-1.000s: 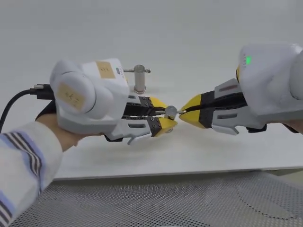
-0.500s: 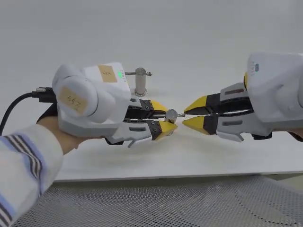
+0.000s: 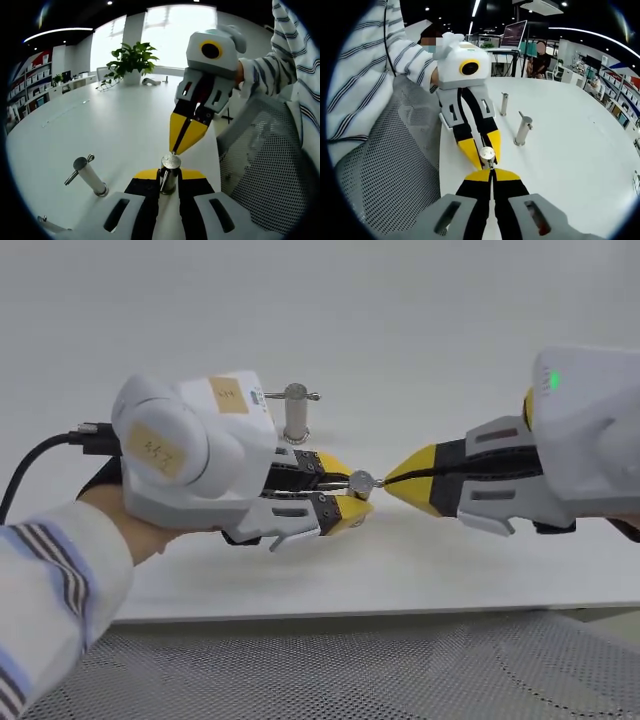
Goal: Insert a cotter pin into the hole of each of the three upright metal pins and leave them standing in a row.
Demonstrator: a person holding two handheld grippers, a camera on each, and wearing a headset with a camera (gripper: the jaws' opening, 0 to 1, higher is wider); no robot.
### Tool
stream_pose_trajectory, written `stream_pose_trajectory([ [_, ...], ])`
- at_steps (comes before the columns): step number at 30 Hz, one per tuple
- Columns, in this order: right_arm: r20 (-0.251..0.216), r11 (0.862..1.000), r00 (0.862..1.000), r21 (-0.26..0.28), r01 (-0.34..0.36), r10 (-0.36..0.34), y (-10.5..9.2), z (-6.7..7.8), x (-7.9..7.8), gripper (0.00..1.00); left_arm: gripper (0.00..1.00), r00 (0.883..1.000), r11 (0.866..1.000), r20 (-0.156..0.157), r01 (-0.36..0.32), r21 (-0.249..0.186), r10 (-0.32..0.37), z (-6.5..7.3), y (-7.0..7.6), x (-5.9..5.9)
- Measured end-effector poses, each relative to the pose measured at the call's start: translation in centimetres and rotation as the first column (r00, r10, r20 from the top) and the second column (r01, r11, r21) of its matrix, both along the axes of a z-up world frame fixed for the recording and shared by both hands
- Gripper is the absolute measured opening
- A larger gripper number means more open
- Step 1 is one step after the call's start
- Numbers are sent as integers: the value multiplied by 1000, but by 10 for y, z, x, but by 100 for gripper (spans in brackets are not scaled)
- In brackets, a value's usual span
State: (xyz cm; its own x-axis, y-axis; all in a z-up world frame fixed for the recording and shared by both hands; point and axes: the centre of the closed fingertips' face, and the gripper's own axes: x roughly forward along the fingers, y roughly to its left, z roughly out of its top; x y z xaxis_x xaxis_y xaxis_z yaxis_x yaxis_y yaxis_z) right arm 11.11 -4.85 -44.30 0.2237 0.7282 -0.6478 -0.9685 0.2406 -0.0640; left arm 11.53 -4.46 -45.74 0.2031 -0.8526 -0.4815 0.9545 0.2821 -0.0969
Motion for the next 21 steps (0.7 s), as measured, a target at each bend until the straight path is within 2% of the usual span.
stream_pose_trajectory([
  [4, -3, 1000, 1000, 2, 4, -4, -1, -2, 2, 0, 10, 1000, 1000, -4, -2, -2, 2, 0, 0, 0],
  [6, -4, 1000, 1000, 2, 7, -7, 0, -2, 2, 0, 10, 1000, 1000, -19, -8, -5, 8, 0, 1, 1],
  [9, -6, 1000, 1000, 3, 11, -11, 0, -2, 3, 0, 11, 1000, 1000, -13, -3, -4, 3, -1, 1, 1],
  [11, -9, 1000, 1000, 12, 19, -19, 1, -1, 3, 0, 11, 1000, 1000, -22, -7, -6, 7, -1, 1, 1],
  [13, -10, 999, 1000, 20, 28, -28, 0, 1, 4, 3, 12, 1000, 1000, -28, -10, -11, 9, 1, 4, 1],
  [15, -12, 999, 999, 25, 39, -38, 0, 1, 5, 5, 16, 1000, 1000, -25, -11, -12, 10, 3, 8, 2],
  [19, -35, 997, 998, 48, 59, -58, 1, 1, 6, 7, 33, 1000, 1000, -16, -11, -17, 11, 10, 19, 0],
  [21, -44, 995, 997, 67, 68, -65, 4, 2, 6, 11, 41, 999, 999, -37, -27, -42, 26, 12, 23, -1],
])
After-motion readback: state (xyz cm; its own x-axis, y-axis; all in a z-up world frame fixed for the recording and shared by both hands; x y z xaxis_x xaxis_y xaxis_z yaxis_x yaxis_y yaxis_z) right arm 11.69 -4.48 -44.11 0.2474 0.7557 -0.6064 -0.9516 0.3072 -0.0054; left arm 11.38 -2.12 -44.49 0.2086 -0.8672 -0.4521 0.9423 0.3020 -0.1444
